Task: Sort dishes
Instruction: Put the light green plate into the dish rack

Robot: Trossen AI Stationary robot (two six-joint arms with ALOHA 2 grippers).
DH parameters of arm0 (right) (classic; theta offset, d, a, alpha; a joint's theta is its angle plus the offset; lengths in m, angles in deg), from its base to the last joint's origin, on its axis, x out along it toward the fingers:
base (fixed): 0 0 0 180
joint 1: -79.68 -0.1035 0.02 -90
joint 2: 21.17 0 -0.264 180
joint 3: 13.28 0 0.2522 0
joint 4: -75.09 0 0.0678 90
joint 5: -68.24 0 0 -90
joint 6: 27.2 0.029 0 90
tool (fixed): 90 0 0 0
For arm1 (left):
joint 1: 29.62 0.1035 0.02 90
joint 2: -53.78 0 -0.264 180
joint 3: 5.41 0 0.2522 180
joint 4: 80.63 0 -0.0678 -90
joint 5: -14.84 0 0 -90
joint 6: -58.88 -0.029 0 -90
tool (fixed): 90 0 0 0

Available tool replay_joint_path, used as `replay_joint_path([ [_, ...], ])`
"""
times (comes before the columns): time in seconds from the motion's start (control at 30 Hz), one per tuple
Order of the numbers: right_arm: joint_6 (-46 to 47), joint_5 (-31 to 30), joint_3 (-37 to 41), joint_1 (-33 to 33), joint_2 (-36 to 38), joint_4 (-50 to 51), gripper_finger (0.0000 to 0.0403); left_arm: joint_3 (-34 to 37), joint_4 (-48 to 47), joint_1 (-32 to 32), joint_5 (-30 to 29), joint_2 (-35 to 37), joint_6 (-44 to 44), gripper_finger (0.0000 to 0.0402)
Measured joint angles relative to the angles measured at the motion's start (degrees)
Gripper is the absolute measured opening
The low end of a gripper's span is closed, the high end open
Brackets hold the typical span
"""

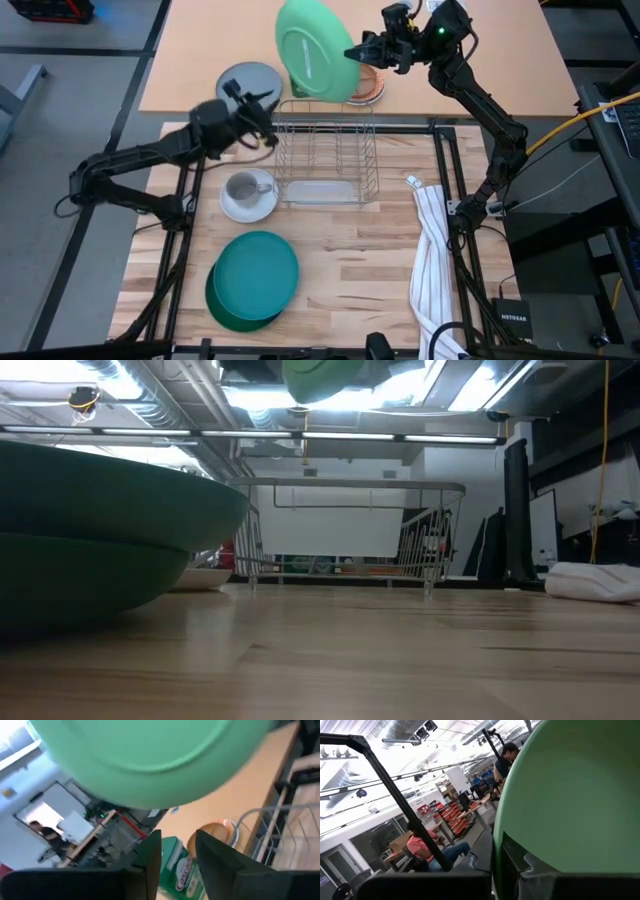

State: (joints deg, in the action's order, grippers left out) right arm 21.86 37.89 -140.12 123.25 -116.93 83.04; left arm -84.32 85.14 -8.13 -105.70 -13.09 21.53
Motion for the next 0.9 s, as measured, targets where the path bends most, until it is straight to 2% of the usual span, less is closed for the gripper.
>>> replay_joint_path([
  [0.1,0.00,0.67,0.00,0.00,0.00,0.13,0.0010,0.00,0.02,5.63,9.80,0.24,6.03,0.0102],
  [0.33,0.00,8.56,0.00,-0.04,0.00,0.38,0.0010,0.00,-0.68,18.01,40.41,0.22,22.67,0.0090],
  [0.6,-1.15,17.76,0.00,-0.11,0.00,1.55,0.0010,0.00,-0.34,26.92,64.29,0.22,27.71,0.0088],
  [0.7,-2.33,19.27,0.00,-0.11,0.00,2.59,0.0010,0.00,0.15,28.52,69.40,0.22,27.69,0.0088],
  [0.9,-3.96,22.26,0.00,-0.90,0.00,3.12,0.0010,0.00,0.66,29.27,72.31,0.18,27.50,0.0088],
])
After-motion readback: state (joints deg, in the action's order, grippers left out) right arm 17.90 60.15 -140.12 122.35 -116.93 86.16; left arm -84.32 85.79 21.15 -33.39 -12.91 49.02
